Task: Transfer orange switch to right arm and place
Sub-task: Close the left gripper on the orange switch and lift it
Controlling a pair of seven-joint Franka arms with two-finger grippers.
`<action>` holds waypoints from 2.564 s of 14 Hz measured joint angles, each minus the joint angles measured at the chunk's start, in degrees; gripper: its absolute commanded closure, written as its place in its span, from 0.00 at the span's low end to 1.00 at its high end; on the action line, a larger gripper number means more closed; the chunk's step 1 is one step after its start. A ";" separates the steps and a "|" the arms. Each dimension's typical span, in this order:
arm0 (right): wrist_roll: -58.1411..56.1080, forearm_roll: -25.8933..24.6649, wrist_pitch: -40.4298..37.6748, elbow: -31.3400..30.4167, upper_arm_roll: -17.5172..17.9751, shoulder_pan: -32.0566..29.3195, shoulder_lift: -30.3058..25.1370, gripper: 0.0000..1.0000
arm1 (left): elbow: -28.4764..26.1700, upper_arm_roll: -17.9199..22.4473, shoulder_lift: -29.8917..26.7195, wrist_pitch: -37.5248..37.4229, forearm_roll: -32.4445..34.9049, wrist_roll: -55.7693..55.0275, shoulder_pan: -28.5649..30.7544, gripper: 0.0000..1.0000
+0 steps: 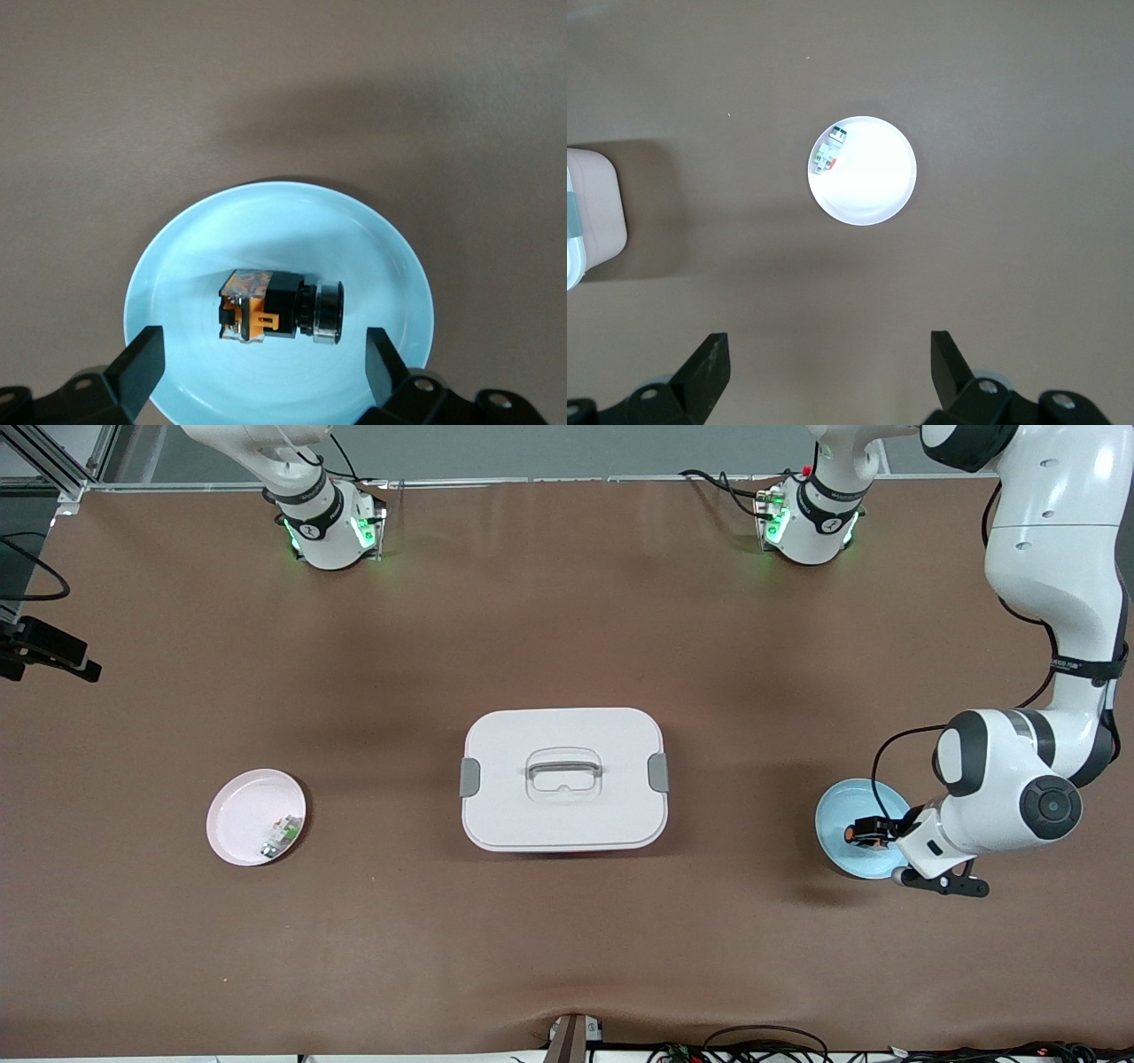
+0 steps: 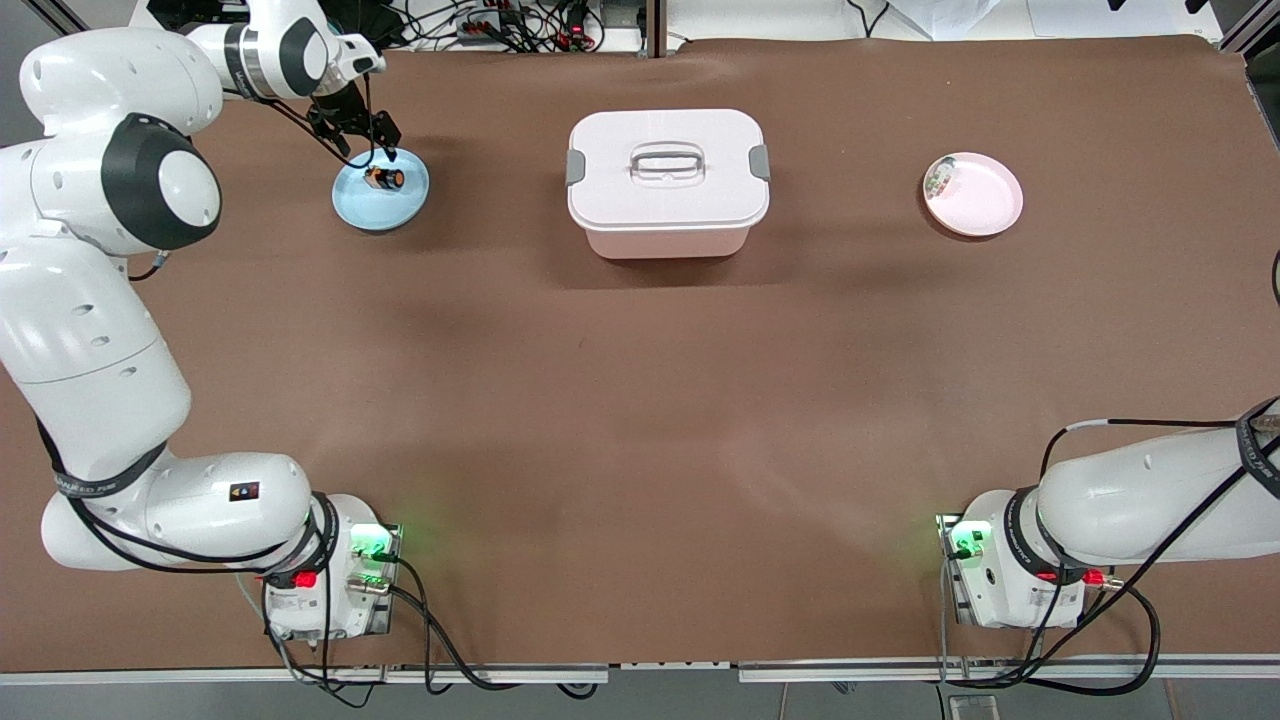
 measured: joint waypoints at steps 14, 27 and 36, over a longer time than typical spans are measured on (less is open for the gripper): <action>0.00 -0.17 -0.09 0.00 -0.30 -0.04 -0.06 0.00 | -0.89 0.00 2.92 3.38 -5.01 3.07 1.33 0.00; 0.00 -1.31 0.40 0.04 -0.26 -0.02 -0.08 0.00 | -3.15 -0.06 3.52 6.28 -5.01 3.08 1.47 0.30; 0.00 -1.42 1.01 0.10 -0.26 -0.02 -0.09 0.00 | -3.09 -0.52 3.48 6.43 -5.59 1.53 1.28 0.54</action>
